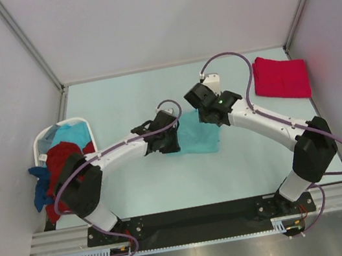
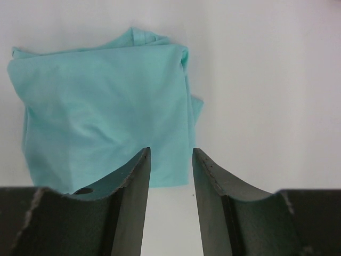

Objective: Fold and stack the t-shirts
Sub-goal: Smooth out wrinkles on the folded tshirt

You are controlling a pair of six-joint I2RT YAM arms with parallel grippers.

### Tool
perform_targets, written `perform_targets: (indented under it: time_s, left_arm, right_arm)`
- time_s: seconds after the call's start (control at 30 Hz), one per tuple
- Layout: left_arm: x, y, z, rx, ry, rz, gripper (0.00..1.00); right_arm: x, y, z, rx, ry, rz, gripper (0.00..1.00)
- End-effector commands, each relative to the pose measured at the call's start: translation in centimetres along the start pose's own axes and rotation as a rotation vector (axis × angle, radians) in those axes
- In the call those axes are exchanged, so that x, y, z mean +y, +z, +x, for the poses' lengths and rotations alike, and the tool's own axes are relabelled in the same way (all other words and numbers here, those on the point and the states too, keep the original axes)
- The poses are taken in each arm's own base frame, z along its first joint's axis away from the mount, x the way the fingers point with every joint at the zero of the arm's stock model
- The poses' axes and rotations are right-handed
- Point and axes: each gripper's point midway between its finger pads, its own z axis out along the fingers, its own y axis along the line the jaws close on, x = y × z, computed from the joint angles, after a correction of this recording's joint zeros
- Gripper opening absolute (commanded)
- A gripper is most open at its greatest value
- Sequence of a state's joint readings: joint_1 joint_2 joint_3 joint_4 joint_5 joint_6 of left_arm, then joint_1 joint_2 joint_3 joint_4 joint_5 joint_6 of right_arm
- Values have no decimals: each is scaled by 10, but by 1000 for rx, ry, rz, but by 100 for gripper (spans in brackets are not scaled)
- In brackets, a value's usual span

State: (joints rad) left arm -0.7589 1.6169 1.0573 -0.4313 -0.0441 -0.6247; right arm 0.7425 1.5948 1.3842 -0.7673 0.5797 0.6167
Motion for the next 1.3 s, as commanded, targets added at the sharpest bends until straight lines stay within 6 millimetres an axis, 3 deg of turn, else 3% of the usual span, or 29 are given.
perform_targets:
  time_s: [0.0, 0.23, 0.37, 0.47, 0.53, 0.67, 0.8, 0.9, 1.07, 1.27]
  left_arm:
    - [-10, 13, 9, 12, -8, 32, 23]
    - [-2, 44, 41, 131, -11, 17, 25]
    - [-3, 38, 38, 96, -12, 29, 25]
    - [-13, 13, 10, 3, 9, 34, 25]
    - [-18, -11, -10, -63, 26, 24, 25]
    - [-44, -73, -75, -259, 43, 63, 28]
    - [-58, -116, -114, -367, 57, 72, 31]
    - [-65, -110, -125, -371, 75, 69, 33]
    - [-61, -49, -101, -229, 89, 36, 24]
    - [-50, -15, -74, -156, 66, 30, 24]
  right_arm:
    - [-12, -9, -9, -37, 15, 18, 43]
    - [-19, -7, -5, -26, 10, 24, 43]
    - [-22, -8, -3, -23, 9, 23, 43]
    - [-22, -7, -3, -23, 10, 19, 44]
    - [-21, -8, -3, -22, 9, 13, 44]
    - [-19, -9, -9, -34, 12, 3, 43]
    - [-17, -9, -14, -41, 10, -2, 43]
    - [-18, -8, -16, -42, 6, 0, 43]
    - [-23, -5, -19, -39, 5, 8, 43]
    - [-41, 1, -22, -34, 17, 29, 44]
